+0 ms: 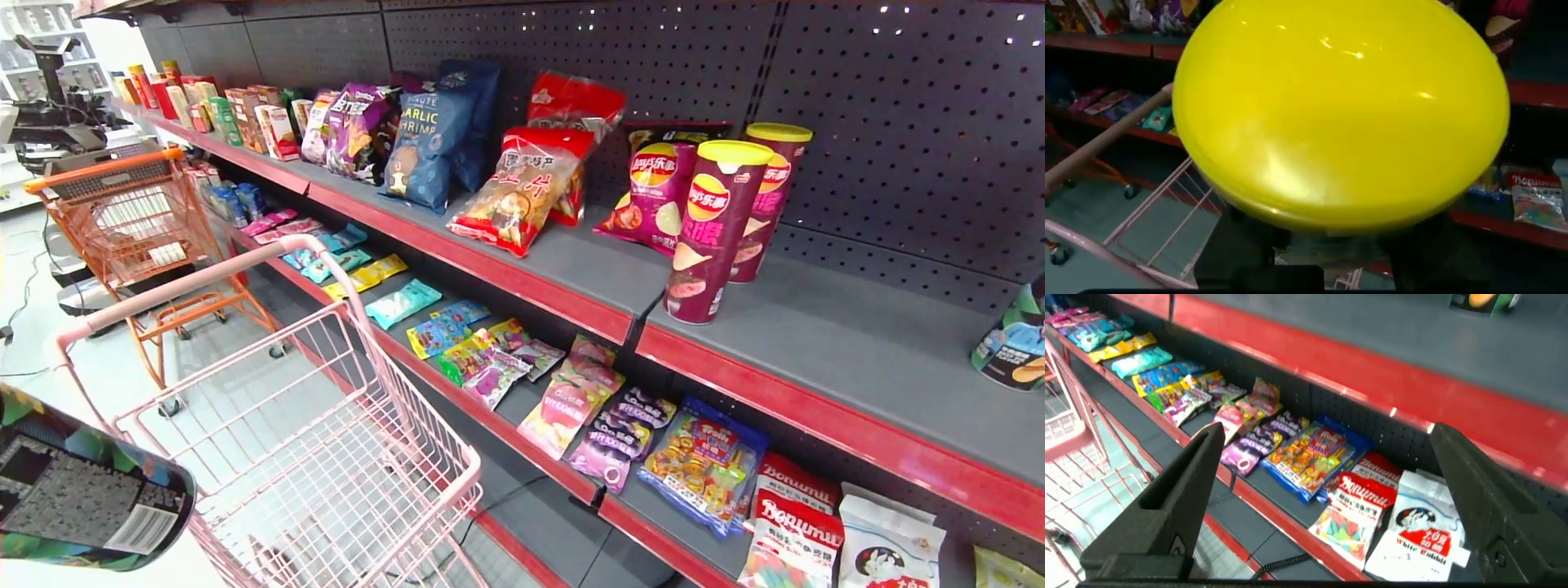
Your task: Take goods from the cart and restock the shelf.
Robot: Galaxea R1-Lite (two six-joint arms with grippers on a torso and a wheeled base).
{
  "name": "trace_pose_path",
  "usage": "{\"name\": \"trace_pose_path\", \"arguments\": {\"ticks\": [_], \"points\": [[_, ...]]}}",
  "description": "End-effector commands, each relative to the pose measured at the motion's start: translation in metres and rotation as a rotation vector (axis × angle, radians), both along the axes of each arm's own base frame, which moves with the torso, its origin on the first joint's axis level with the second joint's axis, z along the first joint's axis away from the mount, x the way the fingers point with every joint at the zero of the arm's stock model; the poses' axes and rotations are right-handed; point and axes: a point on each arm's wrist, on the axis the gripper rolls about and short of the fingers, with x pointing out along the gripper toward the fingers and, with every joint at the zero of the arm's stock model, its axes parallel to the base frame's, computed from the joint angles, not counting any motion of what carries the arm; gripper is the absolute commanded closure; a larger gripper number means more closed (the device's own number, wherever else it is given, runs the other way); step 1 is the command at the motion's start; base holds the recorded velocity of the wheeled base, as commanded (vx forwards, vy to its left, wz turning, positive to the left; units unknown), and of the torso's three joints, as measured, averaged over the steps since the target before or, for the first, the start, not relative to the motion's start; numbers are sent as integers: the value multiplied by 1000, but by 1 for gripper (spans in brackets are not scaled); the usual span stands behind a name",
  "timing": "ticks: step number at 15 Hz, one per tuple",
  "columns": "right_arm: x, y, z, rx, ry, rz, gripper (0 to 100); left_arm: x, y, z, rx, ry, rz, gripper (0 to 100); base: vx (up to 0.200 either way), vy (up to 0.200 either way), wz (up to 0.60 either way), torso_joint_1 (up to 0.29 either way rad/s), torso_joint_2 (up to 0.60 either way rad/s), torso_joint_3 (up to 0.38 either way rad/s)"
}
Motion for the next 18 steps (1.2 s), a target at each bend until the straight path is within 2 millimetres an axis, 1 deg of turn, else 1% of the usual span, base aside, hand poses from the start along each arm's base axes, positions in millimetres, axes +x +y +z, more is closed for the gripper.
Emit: {"name": "trace_pose_path", "arguments": {"ticks": [1,5,8,11,13,18], "points": [[0,0,0,0,0,0,0,-4,0,-1,-1,-14,0,100,0,0,0,251,-613,-359],[0,0,0,0,0,0,0,-6,1,-1,-2,-20,8,100,0,0,0,192,-439,-261],[0,0,0,0,0,0,0,-9,1,-6,-2,-22,8,100,0,0,0,167,-382,-222],[0,0,0,0,0,0,0,-13,1,-15,0,-19,9,100,0,0,0,32,-80,-39],[0,0,0,-2,0,0,0,-15,2,-21,0,-14,14,100,0,0,-600,12,-10,-5],[0,0,0,-2,0,0,0,-15,2,-28,2,4,15,100,0,0,-600,7,0,1]]}}
